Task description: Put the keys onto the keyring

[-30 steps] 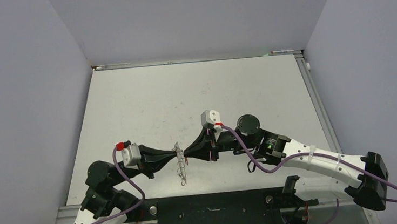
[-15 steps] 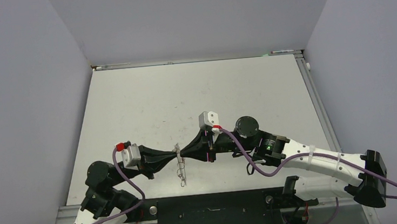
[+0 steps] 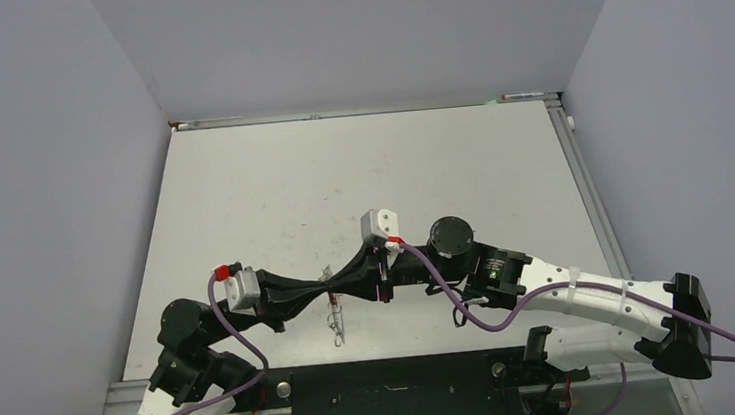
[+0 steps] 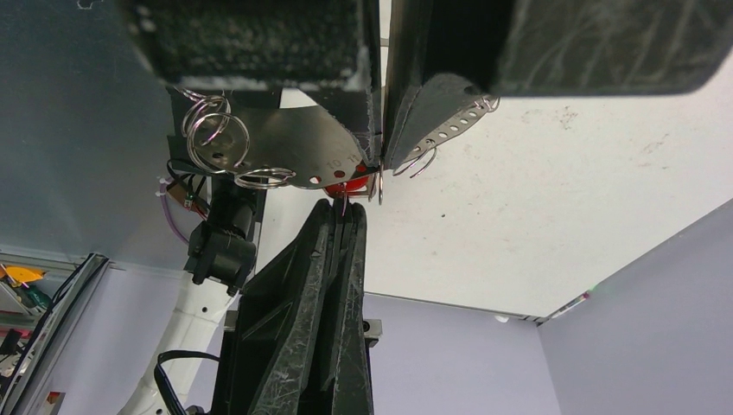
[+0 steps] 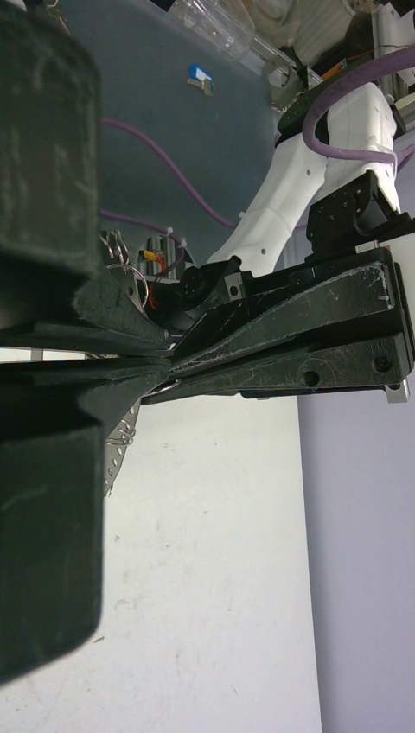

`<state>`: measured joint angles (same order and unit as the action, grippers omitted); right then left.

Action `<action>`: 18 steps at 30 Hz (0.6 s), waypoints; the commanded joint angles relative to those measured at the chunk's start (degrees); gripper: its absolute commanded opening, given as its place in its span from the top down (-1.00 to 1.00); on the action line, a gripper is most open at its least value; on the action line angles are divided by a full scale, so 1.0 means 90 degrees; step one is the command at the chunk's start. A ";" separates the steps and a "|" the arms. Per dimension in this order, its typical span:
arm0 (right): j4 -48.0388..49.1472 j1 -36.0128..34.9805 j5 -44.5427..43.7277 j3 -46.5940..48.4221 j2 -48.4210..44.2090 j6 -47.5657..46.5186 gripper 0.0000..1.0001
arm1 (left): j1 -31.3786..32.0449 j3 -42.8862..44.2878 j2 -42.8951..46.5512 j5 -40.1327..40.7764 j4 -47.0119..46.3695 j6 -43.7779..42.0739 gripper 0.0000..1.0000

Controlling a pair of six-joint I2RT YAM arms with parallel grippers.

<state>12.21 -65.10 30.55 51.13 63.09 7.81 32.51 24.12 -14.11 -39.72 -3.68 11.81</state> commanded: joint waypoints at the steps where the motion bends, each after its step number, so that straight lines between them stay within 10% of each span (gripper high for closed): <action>1: 0.0177 -0.0102 -0.0167 0.0342 0.0067 -0.0169 0.89 | -0.0057 0.0045 0.0044 -0.0078 -0.0335 0.0045 1.00; 18: 0.0143 -0.0198 -0.0530 0.0430 0.0116 -0.0231 0.90 | -0.0067 0.0036 0.0051 -0.0101 -0.0309 0.0036 1.00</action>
<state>11.77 -66.28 27.20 52.18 63.59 6.61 32.40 24.12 -14.09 -39.79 -3.64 11.81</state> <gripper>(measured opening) 0.059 0.004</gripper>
